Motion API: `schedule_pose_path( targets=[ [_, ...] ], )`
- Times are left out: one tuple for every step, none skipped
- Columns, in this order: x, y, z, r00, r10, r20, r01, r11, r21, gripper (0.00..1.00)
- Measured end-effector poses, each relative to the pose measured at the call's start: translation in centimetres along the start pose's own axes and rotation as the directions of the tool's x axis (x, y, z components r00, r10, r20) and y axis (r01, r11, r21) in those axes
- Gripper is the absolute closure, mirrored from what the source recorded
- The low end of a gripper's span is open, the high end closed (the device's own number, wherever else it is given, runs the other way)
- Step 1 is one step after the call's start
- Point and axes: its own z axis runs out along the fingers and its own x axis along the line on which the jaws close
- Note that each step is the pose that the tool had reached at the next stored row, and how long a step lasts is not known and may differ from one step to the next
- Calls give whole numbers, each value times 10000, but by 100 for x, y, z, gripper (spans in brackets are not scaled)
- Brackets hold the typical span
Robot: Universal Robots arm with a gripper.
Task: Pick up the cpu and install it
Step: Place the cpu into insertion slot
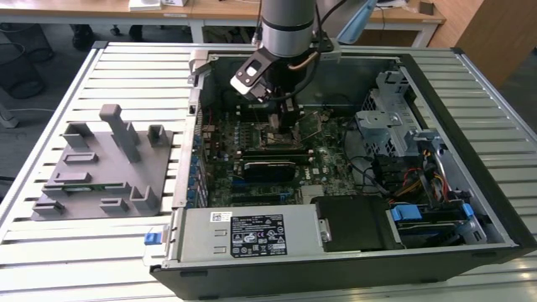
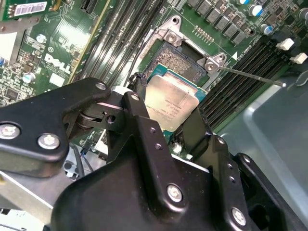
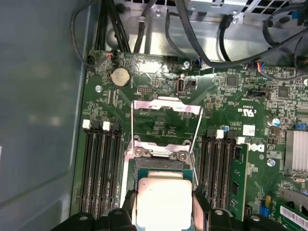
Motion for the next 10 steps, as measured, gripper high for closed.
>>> schedule_pose_path(
  targets=[
    [3, 0, 11, 10000, 2, 0, -2, 10000, 0, 45],
    [6, -1, 23, 10000, 6, 0, -6, 10000, 0, 45],
    [10, -1, 33, 10000, 12, -1, -12, 10000, -1, 45],
    [14, -1, 43, 10000, 24, 0, -24, 10000, -1, 45],
    [16, -1, 51, 10000, 43, 1, -43, 10000, -1, 45],
    [18, -1, 59, 10000, 69, 3, -69, 10000, -1, 45],
    [19, -2, 68, 10000, 93, 4, -93, 10000, -1, 45],
    [20, -3, 77, 9999, 103, 5, -103, 9999, -1, 45],
    [21, -3, 88, 9999, 105, 5, -105, 9999, -1, 45],
    [21, -4, 101, 9999, 105, 4, -105, 9999, -1, 45]
  ],
)
